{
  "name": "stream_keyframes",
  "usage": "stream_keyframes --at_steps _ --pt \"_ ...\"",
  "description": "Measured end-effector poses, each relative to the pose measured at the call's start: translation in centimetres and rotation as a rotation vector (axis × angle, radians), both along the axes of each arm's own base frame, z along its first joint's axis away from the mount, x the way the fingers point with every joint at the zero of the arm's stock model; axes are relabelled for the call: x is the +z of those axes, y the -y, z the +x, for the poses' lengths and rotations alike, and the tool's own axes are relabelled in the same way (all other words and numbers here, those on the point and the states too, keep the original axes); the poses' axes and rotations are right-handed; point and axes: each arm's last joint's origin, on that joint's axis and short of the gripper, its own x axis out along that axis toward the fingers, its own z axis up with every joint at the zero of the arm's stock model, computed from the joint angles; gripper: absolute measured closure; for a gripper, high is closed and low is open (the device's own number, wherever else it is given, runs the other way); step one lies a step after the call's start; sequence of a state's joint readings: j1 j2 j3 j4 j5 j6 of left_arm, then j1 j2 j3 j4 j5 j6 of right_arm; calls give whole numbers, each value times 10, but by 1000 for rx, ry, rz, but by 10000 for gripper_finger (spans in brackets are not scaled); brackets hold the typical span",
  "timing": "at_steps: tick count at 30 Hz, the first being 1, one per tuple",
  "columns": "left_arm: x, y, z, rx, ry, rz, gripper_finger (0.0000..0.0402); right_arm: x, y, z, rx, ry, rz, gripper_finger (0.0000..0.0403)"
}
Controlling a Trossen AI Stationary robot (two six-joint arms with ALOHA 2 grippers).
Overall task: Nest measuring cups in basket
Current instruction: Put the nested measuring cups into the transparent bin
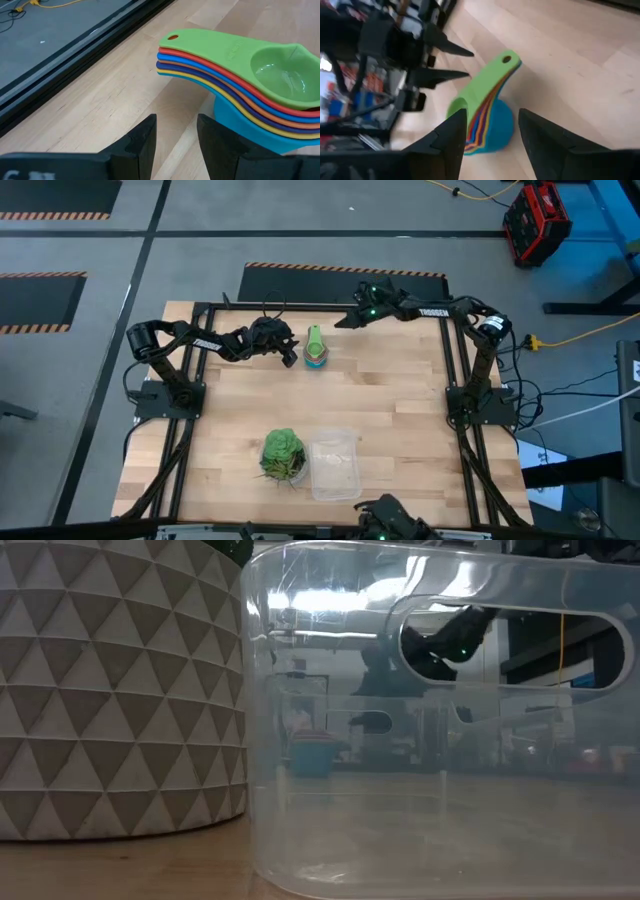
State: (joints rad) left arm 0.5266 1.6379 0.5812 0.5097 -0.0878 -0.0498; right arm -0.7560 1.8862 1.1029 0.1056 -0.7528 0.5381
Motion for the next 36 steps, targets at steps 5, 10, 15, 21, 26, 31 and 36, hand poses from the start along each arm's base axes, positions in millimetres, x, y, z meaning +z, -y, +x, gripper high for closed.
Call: stream_keyframes --at_steps 5,10,15,21,26,31,36 --pt "0 0 0 0 0 0 266 -6 -3 0 -38 46 21 218" --pt "0 0 0 0 0 0 266 -20 -4 7 -62 22 45 218" --pt "0 0 0 0 0 0 266 -22 -6 14 -57 61 34 218" --pt "0 0 0 0 0 0 266 -24 -15 22 -101 25 20 218" --pt "0 0 0 0 0 0 266 -23 -17 25 -97 36 9 218" --pt "0 0 0 0 0 0 266 -22 -18 25 -61 50 48 203" --pt "0 0 0 0 0 0 266 -23 -18 24 -60 38 33 126"
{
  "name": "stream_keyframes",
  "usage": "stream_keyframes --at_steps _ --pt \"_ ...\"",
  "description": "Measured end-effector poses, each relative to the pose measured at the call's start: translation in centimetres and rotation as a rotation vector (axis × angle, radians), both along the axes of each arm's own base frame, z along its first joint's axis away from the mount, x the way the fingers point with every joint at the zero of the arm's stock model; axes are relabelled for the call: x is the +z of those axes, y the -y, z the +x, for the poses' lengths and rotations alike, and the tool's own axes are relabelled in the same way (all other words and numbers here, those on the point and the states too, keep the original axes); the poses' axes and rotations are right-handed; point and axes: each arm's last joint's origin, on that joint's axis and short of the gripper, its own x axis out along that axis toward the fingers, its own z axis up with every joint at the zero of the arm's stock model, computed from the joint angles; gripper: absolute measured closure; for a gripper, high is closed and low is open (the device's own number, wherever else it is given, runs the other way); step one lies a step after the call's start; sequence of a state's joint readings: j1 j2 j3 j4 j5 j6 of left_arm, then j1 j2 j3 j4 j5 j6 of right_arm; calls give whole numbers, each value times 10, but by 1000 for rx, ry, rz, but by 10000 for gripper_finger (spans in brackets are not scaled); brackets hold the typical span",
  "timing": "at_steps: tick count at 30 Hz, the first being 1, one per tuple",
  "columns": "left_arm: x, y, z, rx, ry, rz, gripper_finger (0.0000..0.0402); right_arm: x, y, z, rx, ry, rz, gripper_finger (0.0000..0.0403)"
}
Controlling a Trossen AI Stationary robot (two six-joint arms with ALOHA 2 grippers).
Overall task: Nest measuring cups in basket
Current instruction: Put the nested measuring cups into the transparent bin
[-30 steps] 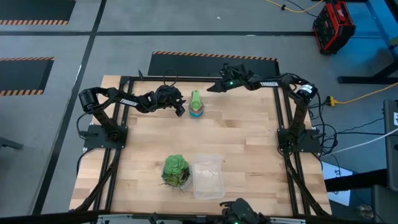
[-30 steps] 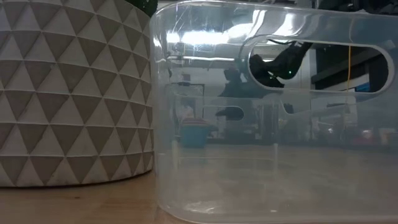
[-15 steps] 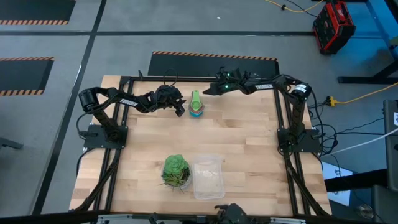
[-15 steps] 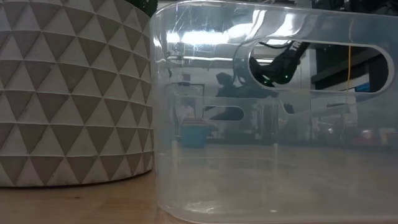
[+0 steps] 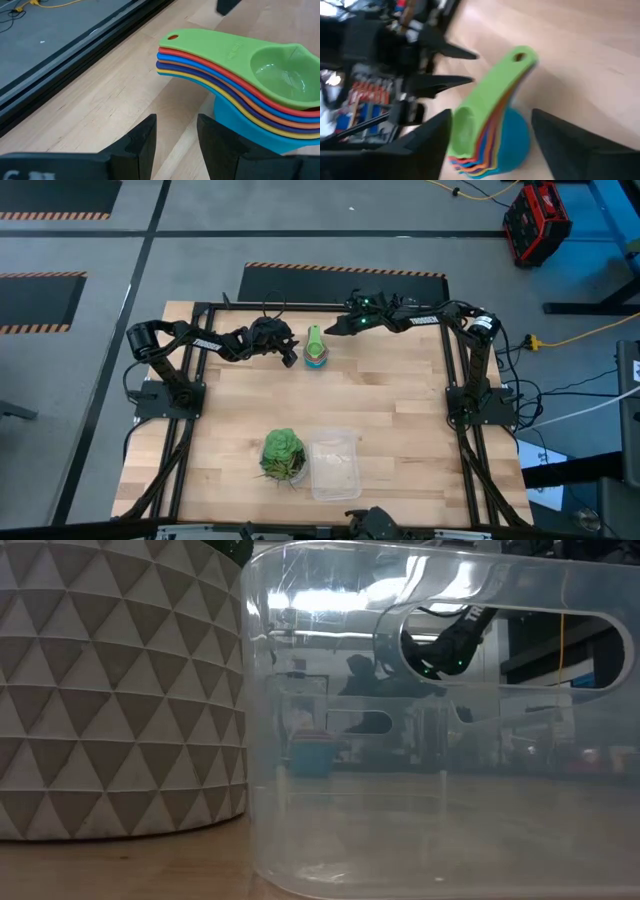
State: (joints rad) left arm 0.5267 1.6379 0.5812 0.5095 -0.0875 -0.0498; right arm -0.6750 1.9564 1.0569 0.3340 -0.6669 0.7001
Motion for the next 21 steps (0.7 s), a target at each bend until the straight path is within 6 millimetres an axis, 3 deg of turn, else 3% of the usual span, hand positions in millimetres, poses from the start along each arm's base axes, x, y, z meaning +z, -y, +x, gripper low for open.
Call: stream_keyframes --at_steps 5,13,21 --pt "0 0 0 0 0 0 266 -1 2 -1 -80 -34 0 74" --pt "0 0 0 0 0 0 266 -4 0 3 -99 -27 61 77" --pt "0 0 0 0 -1 0 266 -26 4 10 -57 47 135 76"
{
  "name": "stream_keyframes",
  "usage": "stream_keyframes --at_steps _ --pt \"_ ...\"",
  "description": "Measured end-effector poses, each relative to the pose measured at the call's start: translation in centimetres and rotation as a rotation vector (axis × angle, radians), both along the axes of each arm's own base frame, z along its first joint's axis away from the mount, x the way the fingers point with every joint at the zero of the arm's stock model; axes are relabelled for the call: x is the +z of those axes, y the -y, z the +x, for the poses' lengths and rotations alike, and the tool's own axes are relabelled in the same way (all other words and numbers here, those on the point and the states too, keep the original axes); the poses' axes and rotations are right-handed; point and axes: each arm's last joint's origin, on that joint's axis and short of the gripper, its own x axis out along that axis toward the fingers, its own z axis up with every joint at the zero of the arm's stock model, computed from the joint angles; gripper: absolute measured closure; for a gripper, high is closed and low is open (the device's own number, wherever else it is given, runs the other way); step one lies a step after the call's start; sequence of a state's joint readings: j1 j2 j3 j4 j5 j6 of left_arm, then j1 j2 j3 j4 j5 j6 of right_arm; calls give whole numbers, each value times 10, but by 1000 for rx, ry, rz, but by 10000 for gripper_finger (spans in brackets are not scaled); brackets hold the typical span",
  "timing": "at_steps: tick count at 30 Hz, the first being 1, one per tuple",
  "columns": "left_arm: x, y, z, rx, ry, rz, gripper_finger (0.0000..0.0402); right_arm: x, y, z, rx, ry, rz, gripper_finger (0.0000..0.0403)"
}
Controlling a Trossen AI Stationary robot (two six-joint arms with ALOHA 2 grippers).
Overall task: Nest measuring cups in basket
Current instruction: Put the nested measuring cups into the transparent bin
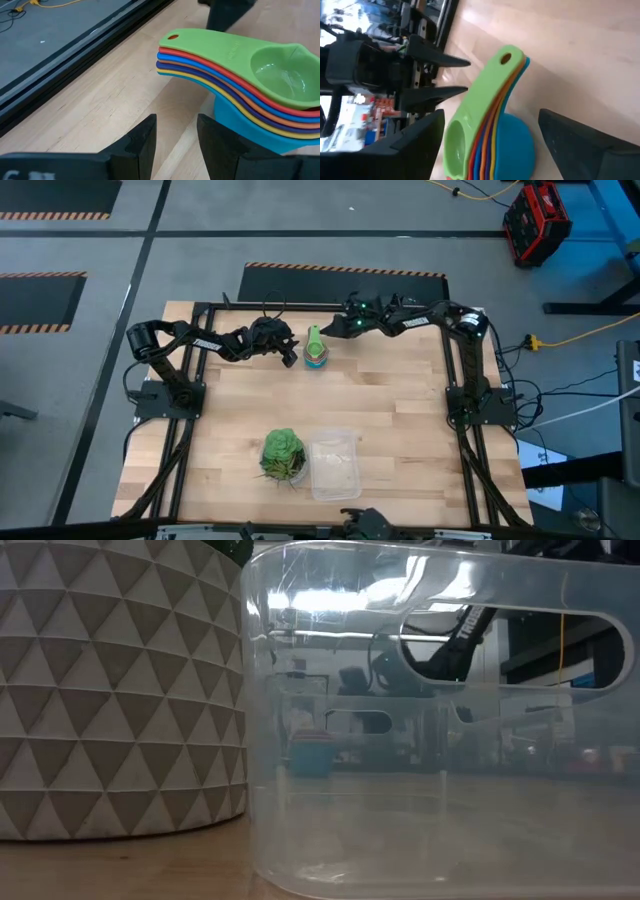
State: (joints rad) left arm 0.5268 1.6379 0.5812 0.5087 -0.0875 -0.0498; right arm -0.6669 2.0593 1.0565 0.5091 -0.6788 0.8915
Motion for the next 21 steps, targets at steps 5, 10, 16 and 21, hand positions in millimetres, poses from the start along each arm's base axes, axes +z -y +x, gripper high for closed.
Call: stream_keyframes --at_steps 5,10,16,21 --pt "0 0 0 0 0 0 266 -7 3 10 24 72 31 76" --pt "0 0 0 0 0 0 266 -5 6 23 37 91 55 76" --pt "0 0 0 0 0 0 266 -4 9 30 38 55 111 76" --pt "0 0 0 0 0 0 266 -4 11 29 34 44 144 76"
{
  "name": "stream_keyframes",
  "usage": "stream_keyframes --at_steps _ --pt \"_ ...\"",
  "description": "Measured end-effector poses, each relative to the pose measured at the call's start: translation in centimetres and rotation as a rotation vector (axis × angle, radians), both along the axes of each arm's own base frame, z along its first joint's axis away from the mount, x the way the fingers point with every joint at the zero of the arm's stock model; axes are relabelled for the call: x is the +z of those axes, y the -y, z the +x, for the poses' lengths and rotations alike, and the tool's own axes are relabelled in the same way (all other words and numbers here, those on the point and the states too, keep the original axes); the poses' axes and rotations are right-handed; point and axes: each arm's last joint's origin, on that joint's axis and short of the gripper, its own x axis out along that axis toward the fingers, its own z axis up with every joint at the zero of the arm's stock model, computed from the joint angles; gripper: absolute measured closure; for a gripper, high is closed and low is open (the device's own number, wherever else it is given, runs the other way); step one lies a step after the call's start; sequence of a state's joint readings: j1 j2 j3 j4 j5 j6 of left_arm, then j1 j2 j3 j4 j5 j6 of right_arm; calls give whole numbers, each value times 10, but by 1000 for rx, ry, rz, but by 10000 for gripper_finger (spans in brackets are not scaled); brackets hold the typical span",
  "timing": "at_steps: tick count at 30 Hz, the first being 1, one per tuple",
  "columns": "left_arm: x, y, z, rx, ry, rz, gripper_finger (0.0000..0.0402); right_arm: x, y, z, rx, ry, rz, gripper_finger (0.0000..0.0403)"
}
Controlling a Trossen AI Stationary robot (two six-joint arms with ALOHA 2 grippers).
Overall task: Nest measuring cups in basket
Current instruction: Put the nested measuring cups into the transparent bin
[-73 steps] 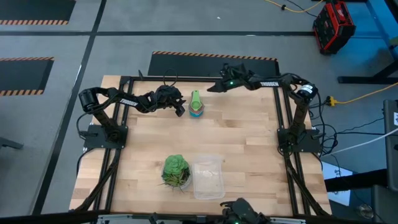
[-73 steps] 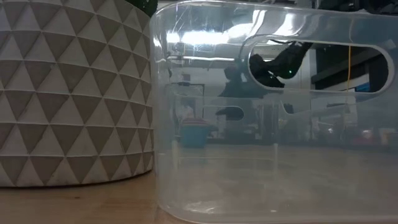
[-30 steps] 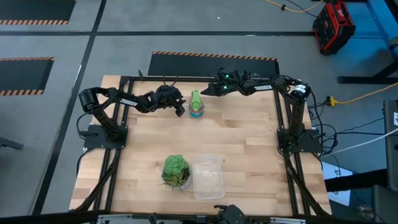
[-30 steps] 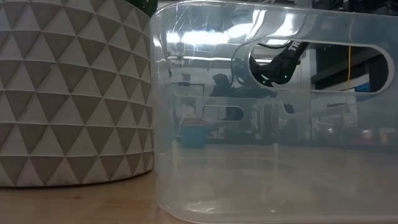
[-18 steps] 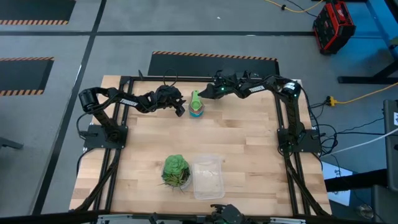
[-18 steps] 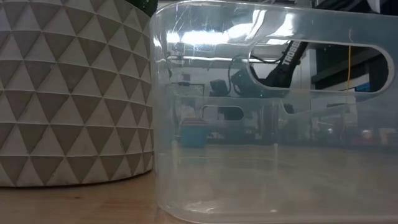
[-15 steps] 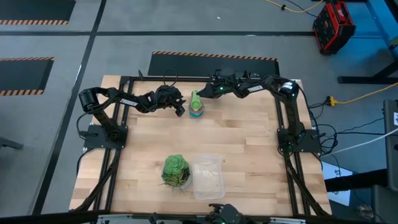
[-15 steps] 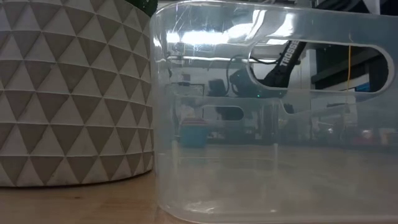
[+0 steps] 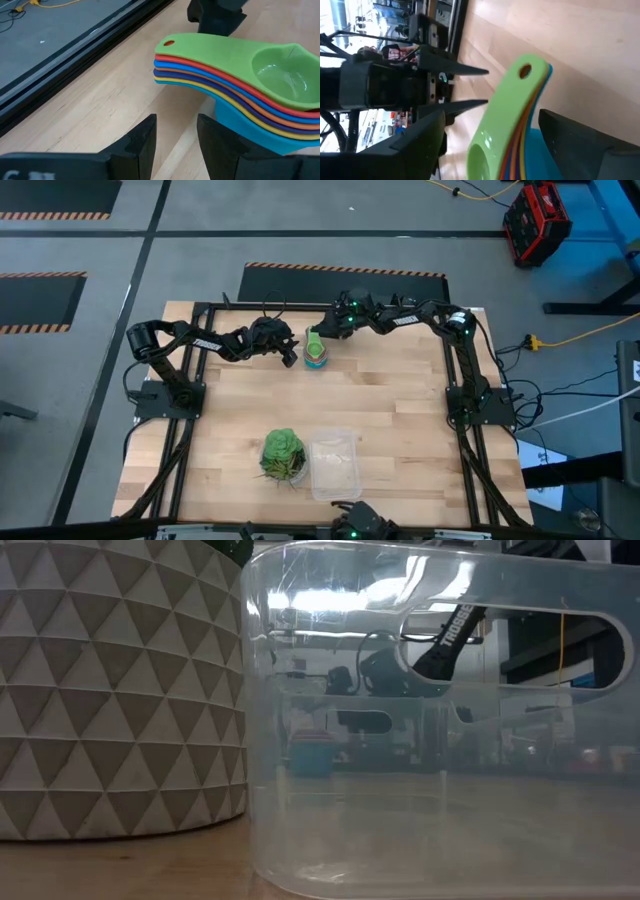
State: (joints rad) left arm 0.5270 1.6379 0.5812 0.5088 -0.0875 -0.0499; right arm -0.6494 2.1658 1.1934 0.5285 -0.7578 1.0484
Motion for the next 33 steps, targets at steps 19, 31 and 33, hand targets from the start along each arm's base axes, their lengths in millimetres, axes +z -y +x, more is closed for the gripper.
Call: stream_keyframes --at_steps 19,31,33 --pt "0 -3 -1 7 5 1 266 -2 2 -6 81 -15 143 76" --pt "0 0 0 -1 1 0 266 -3 -10 1 121 -28 158 76" --pt "0 0 0 -1 1 0 266 -4 -10 1 120 -29 159 76"
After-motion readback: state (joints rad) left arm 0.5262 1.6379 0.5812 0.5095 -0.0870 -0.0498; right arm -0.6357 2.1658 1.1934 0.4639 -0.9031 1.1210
